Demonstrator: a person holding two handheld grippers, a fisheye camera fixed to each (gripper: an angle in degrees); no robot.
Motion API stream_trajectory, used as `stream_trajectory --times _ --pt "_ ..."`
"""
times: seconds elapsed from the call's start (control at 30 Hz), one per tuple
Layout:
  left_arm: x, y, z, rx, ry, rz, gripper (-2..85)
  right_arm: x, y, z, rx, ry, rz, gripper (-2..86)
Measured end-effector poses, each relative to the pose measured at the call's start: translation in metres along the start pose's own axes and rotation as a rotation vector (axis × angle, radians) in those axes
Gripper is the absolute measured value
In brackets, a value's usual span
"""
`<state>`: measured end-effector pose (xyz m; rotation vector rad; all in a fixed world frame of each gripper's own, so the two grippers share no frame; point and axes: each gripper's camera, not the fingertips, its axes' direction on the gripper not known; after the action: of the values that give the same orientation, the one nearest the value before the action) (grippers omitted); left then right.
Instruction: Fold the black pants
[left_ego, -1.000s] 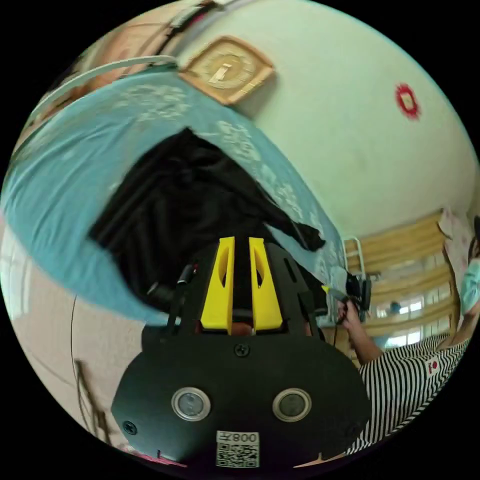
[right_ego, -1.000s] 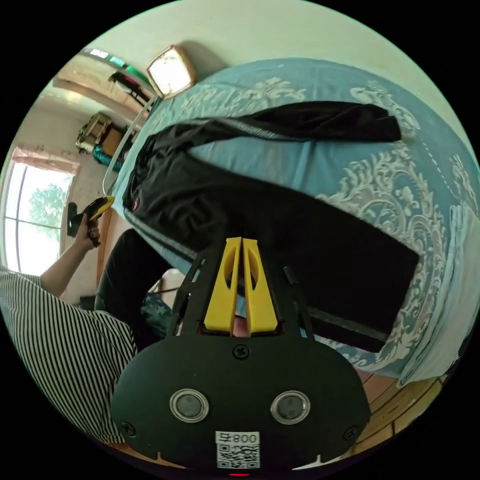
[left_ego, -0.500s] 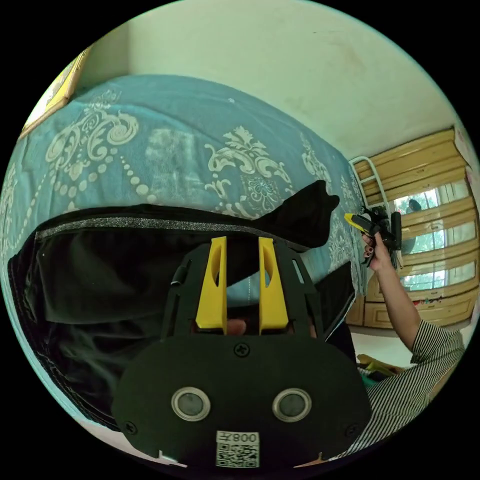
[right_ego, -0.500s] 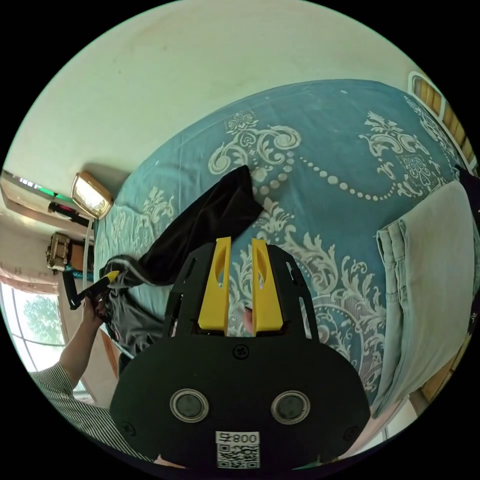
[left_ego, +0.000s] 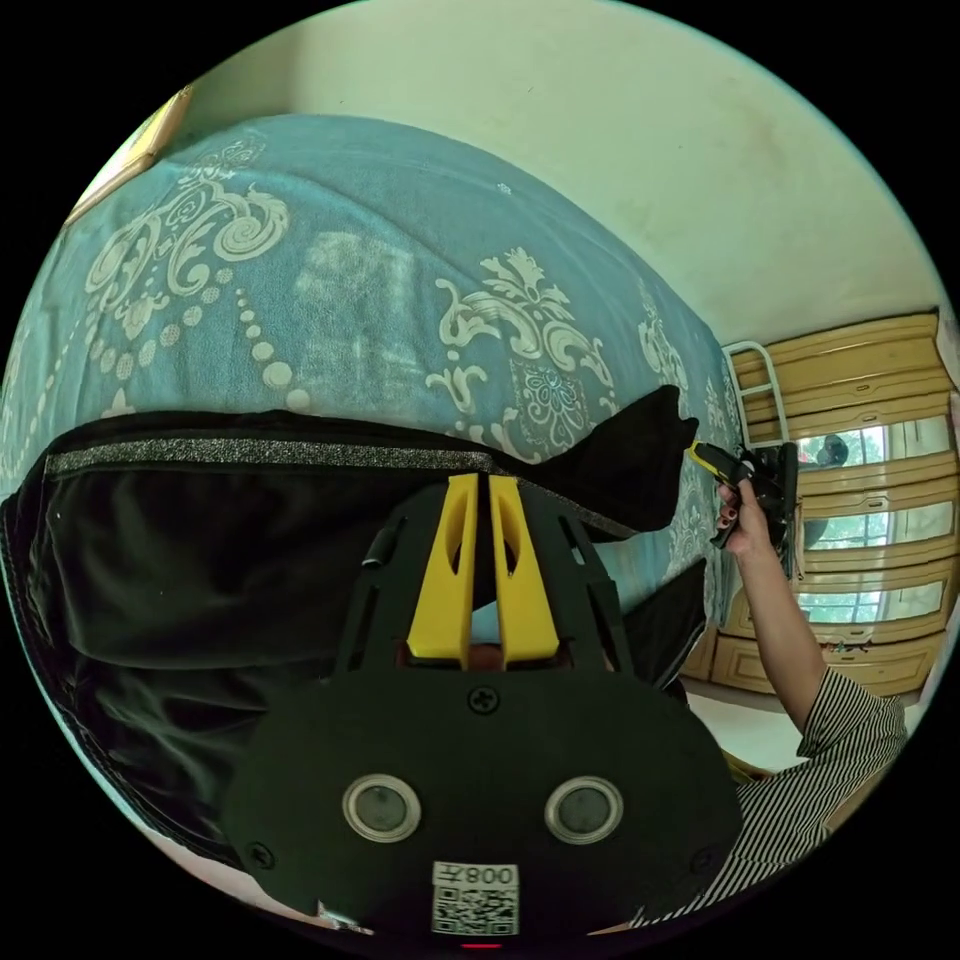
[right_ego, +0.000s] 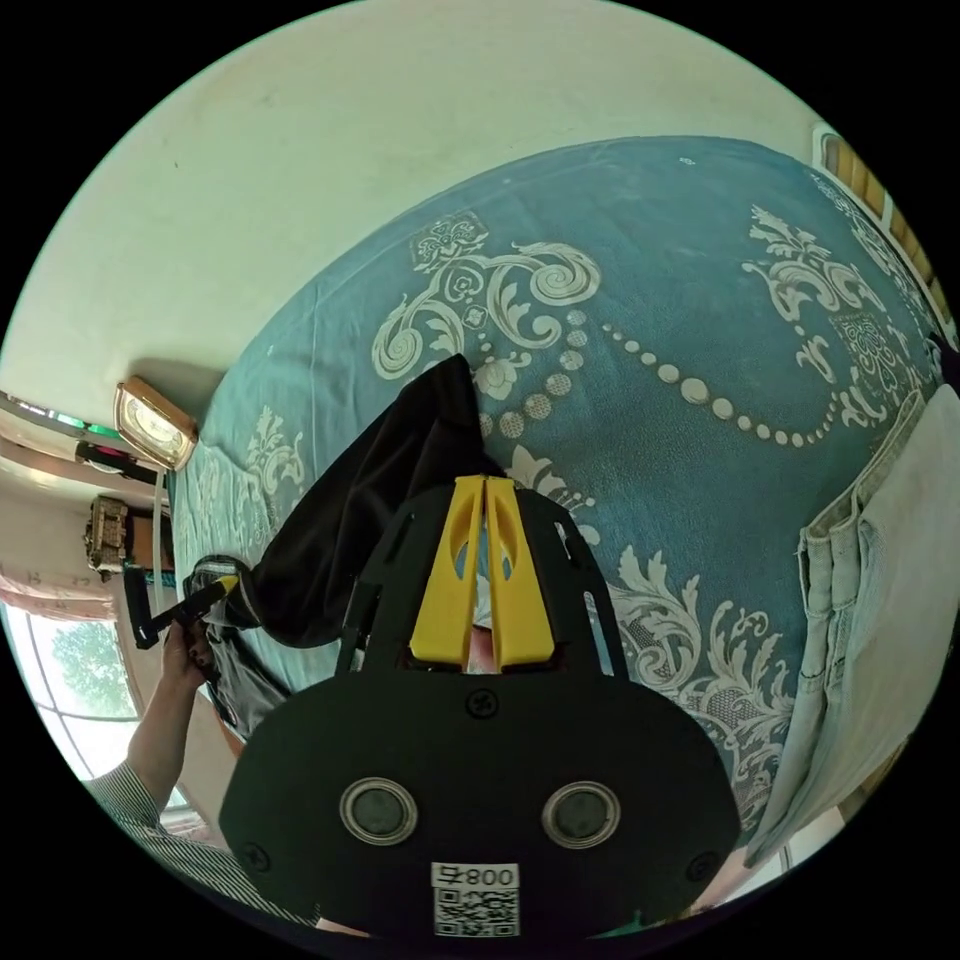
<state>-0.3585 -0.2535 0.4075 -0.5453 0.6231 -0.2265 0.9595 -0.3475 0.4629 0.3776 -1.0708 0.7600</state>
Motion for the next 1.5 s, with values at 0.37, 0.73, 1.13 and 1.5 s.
stream_trajectory --times 0.37,0.73,1.13,1.5 --pt "0.015 0.024 -0.083 0.262 0.202 0.071 1.8 0.038 0.067 -0.149 0.29 -0.45 0.05 0.1" --pt "0.024 0.004 -0.073 0.223 0.197 0.03 1.6 -0.018 0.04 -0.097 0.149 -0.103 -0.048 6.8" --pt "0.032 -0.004 -0.09 0.255 0.226 0.068 1.6 -0.067 0.013 -0.05 0.0 0.053 -0.175 2.4" --pt "0.04 -0.087 -0.065 0.181 0.204 -0.001 1.8 -0.03 -0.047 -0.176 0.172 -0.207 -0.104 1.8"
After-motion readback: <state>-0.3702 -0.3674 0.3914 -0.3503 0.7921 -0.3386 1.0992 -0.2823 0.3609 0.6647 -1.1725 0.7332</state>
